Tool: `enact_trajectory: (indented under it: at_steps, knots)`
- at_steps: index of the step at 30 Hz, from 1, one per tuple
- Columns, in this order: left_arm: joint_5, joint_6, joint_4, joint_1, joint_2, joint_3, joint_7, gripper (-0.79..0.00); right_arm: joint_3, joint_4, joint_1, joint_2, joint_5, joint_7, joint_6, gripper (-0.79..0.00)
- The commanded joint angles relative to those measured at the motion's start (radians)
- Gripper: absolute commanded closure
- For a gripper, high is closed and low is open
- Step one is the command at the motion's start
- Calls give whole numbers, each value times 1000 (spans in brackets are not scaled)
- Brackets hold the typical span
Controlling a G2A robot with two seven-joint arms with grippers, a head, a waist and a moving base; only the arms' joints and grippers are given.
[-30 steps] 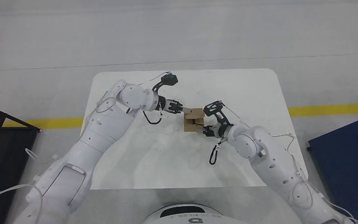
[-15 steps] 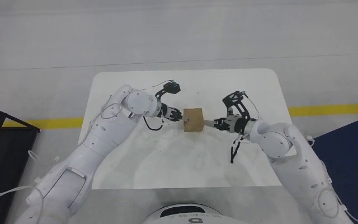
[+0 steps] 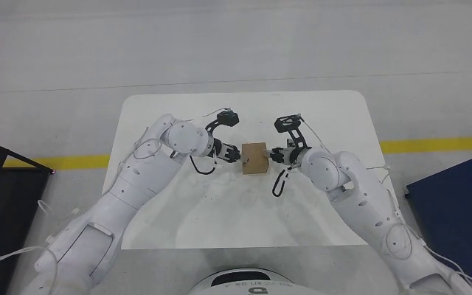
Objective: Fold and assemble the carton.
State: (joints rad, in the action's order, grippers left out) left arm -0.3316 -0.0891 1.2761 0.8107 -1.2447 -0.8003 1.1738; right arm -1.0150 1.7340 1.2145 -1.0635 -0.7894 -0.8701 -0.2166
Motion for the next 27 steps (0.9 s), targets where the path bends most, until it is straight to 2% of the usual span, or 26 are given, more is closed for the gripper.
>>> enact_trajectory:
  at_steps: [1,4,10,13,21,24,27]
  knots:
    - [13,-3,2,5,1,-5,0,-443,19,-8,-13,-5,-8,-8,-5,-591]
    - [15,1,3,6,4,-18,-22,-443,32,-18,-22,-11,-13,-12,-7,-560]
    - [-35,11,-4,7,3,-12,-74,-514,30,-21,-19,-15,-5,-9,9,-517]
    - [-34,14,-9,7,0,-3,-85,-517,17,-6,-5,-14,4,4,27,-523]
    - [-36,14,-20,1,-5,6,-88,-514,-62,58,84,4,27,87,177,-582]
    - [-36,11,-21,0,-6,6,-90,-514,-85,63,110,13,17,93,273,-613]
    - [-39,10,-22,1,-6,7,-89,-508,-88,62,119,19,-29,82,321,-606]
